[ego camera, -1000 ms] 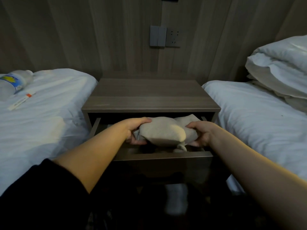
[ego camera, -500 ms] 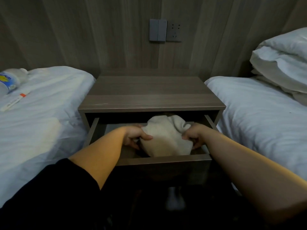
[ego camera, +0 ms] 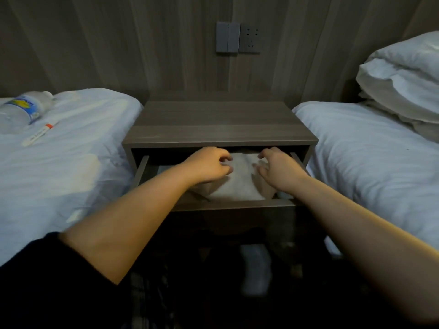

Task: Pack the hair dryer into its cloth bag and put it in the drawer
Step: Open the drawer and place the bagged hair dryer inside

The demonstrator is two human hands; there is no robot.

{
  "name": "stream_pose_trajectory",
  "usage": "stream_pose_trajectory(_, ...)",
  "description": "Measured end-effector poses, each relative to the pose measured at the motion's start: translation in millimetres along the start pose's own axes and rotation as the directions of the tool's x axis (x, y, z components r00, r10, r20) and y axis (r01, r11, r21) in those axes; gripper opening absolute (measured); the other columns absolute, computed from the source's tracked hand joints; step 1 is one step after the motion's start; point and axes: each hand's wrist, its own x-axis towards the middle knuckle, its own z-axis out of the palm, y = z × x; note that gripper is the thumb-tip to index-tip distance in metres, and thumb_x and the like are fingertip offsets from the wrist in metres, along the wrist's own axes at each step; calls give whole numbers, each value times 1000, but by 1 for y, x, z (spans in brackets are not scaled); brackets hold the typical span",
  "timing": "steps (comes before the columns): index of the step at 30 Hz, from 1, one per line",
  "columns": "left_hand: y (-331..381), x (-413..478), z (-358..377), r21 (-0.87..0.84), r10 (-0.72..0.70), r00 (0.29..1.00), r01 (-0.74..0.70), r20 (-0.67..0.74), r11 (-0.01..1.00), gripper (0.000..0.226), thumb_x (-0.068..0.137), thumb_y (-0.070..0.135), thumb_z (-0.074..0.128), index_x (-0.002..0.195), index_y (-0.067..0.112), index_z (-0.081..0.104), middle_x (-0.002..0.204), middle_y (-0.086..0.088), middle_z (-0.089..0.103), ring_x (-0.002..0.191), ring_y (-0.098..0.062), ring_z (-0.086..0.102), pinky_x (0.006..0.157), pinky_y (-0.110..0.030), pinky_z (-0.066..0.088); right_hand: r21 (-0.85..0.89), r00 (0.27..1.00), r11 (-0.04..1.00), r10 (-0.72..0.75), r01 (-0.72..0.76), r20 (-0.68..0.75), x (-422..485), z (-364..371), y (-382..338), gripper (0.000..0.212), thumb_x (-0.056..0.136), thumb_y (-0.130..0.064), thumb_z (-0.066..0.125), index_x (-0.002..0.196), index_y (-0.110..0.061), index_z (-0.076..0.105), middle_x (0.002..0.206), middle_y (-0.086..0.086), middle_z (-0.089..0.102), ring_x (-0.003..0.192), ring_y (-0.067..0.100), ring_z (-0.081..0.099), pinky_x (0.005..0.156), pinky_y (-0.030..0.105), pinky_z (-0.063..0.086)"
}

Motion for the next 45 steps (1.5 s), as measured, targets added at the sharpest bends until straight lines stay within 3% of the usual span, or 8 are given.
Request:
stream_pose_trajectory(3, 23, -35, -8, -60, 127, 982, -120, 143, 991, 36, 90, 39, 55, 122, 24, 58, 121, 5, 60, 104, -8, 54, 89, -27, 43, 110, 992, 988, -114, 109, 43, -39, -14, -3, 29, 88, -41, 53, 107, -21, 62, 103, 0, 68, 92, 16, 64, 82, 34, 53)
stream_pose_trajectory(6, 32, -60, -6, 127, 189, 968, -211, 167, 969, 41, 87, 49, 55, 120, 26, 58, 114, 6, 62, 99, -8, 56, 85, -28, 47, 146, 973, 978, -170, 147, 158, -72, -25, 1, 25, 81, -48, 59, 97, -29, 64, 91, -7, 69, 85, 7, 64, 79, 27, 52)
stream_pose_trajectory(10, 34, -74, 1, 142, 221, 923, -276, 315, 951, 46, 78, 39, 70, 120, 28, 57, 111, 6, 62, 99, -10, 57, 87, -31, 49, 90, 956, 981, -190, 174, 224, -95, -24, 6, 25, 75, -36, 70, 98, -31, 63, 89, -11, 67, 82, 3, 61, 75, 21, 49)
stream_pose_trajectory(17, 31, -67, 20, 279, 171, 981, -189, 88, 941, 23, 84, 22, 64, 106, 25, 62, 104, 1, 60, 98, -18, 55, 76, -30, 44, 8, 987, 990, -139, 138, 81, -83, -8, 8, 13, 79, -25, 69, 91, -22, 64, 89, -6, 65, 90, 16, 60, 80, 31, 47)
stream_pose_trajectory(25, 9, -33, 38, 259, 180, 964, -126, -195, 958, 24, 89, 23, 55, 113, 21, 58, 114, -1, 59, 109, -20, 51, 92, -35, 42, -3, 980, 986, -165, 166, -114, -39, 12, 13, 14, 82, -23, 64, 96, -19, 63, 85, -8, 50, 82, 9, 45, 76, 24, 35)
stream_pose_trajectory(32, -22, 7, 34, 465, 367, 830, -150, -420, 873, 50, 76, 31, 72, 121, 13, 57, 127, -10, 56, 123, -28, 46, 101, -41, 38, -158, 939, 965, -242, 207, -244, 1, 28, 18, 45, 76, -26, 70, 116, -11, 59, 116, 12, 60, 108, 29, 55, 93, 42, 47)
stream_pose_trajectory(38, -31, 52, 10, 519, 144, 952, 19, -272, 855, 97, 74, 61, 62, 148, 25, 9, 158, -8, 9, 146, -28, 0, 116, -51, 6, -264, 945, 947, -241, 180, -221, 33, 30, 14, 90, 74, -49, 67, 146, -15, 24, 153, 15, 28, 143, 32, 21, 116, 50, 15)
stream_pose_trajectory(45, -39, 78, 2, 496, 106, 982, -15, -156, 868, 97, 73, 56, 66, 148, 28, 11, 158, -5, 15, 145, -24, 11, 116, -44, 11, -367, 960, 910, -253, 193, -123, 67, 29, 11, 92, 74, -54, 64, 147, -20, 20, 155, 9, 26, 143, 27, 21, 116, 50, 10)
